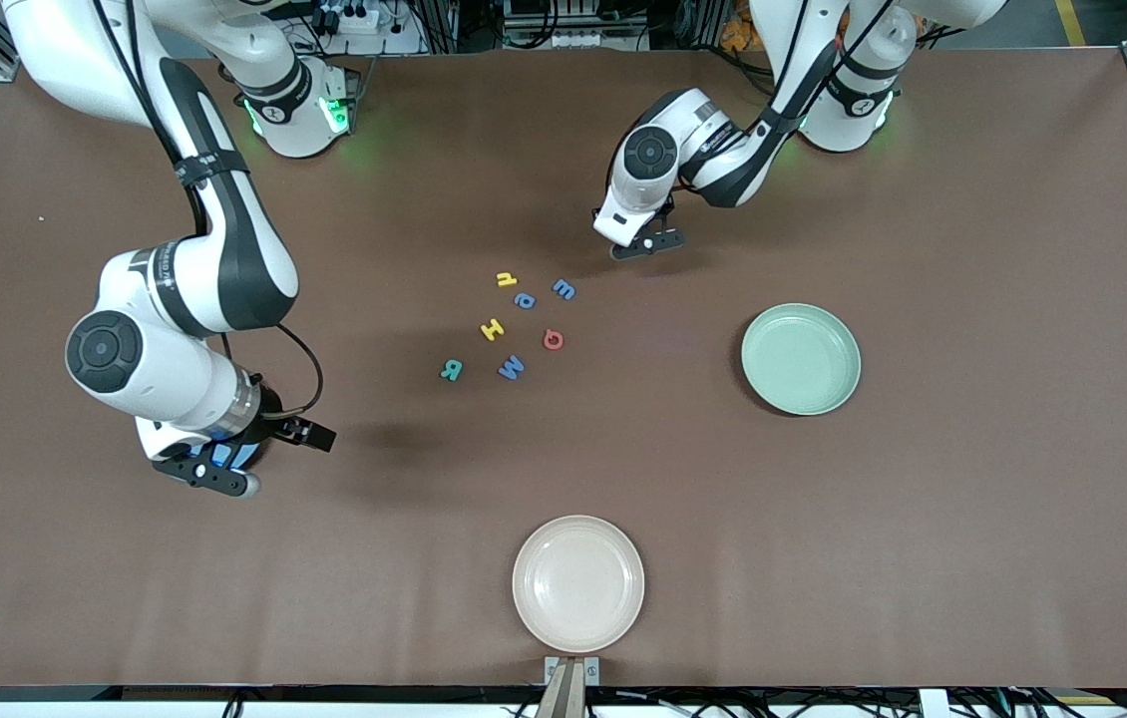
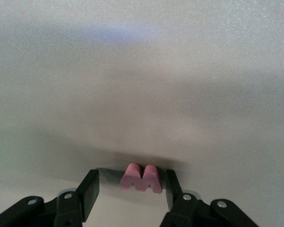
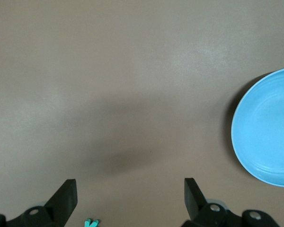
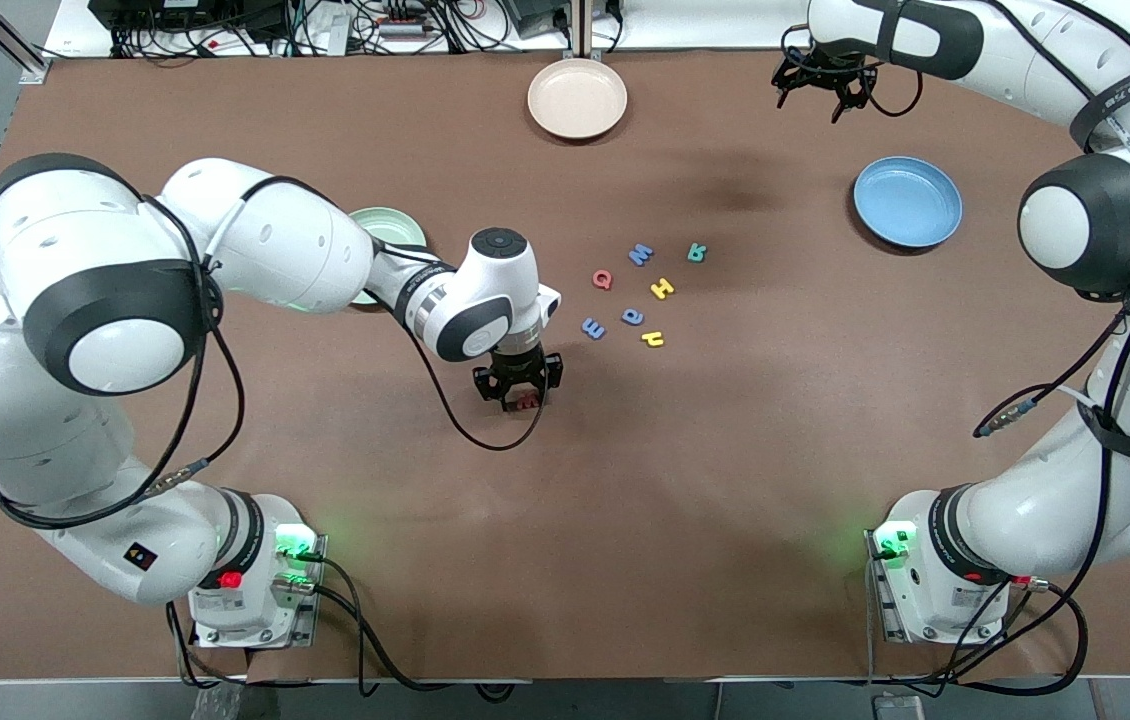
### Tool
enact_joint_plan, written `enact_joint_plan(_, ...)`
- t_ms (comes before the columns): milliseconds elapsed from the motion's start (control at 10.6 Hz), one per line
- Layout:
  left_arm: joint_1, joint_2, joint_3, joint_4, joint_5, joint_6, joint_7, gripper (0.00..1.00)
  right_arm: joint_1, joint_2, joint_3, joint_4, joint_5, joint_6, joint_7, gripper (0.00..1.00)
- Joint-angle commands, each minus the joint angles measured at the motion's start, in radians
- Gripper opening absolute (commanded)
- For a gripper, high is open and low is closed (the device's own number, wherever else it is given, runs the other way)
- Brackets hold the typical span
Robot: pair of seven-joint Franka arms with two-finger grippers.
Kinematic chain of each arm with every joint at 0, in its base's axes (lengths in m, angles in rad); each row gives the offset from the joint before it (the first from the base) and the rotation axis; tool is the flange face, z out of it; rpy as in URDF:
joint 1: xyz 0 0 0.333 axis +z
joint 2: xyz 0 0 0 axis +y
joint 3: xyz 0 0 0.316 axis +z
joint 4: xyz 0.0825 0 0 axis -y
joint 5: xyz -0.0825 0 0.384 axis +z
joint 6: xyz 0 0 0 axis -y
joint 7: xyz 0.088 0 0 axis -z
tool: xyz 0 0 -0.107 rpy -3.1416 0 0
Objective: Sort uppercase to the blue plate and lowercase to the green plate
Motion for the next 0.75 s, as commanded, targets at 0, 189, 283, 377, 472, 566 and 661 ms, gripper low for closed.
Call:
enact_joint_plan(0,-0.009,0.014,-0.007,0.006,-0.049,0.006,-0.018,0.65,-0.006,0.001,0.004,0.003,0.006,-0.003,0.006,1.0)
enact_joint_plan(189,-0.009,0.015,-0.007,0.006,-0.053,0.006,-0.02,0.6,-0.006,0.001,0.004,0.003,0.006,-0.003,0.006,1.0)
enact_joint_plan(283,-0.011,0.014,-0.007,0.006,-0.053,0.006,-0.02,0.57,-0.006,0.001,0.004,0.003,0.006,-0.003,0.006,1.0)
enact_joint_plan(377,-0.011,0.015,-0.007,0.006,-0.053,0.006,-0.02,0.55,-0.006,0.001,0.004,0.003,0.006,-0.003,0.006,1.0)
enact_joint_plan(472,-0.011,0.015,-0.007,0.006,-0.053,0.006,-0.02,0.51,-0.006,0.001,0.004,0.003,0.006,-0.003,0.006,1.0)
enact_joint_plan(566,-0.011,0.015,-0.007,0.006,-0.053,0.006,-0.02,0.5,-0.006,0.001,0.004,0.003,0.006,-0.003,0.006,1.0)
enact_joint_plan(661,-0.011,0.015,-0.007,0.006,-0.053,0.006,-0.02,0.48,-0.006,0.001,0.004,0.005,0.006,-0.003,0.006,1.0)
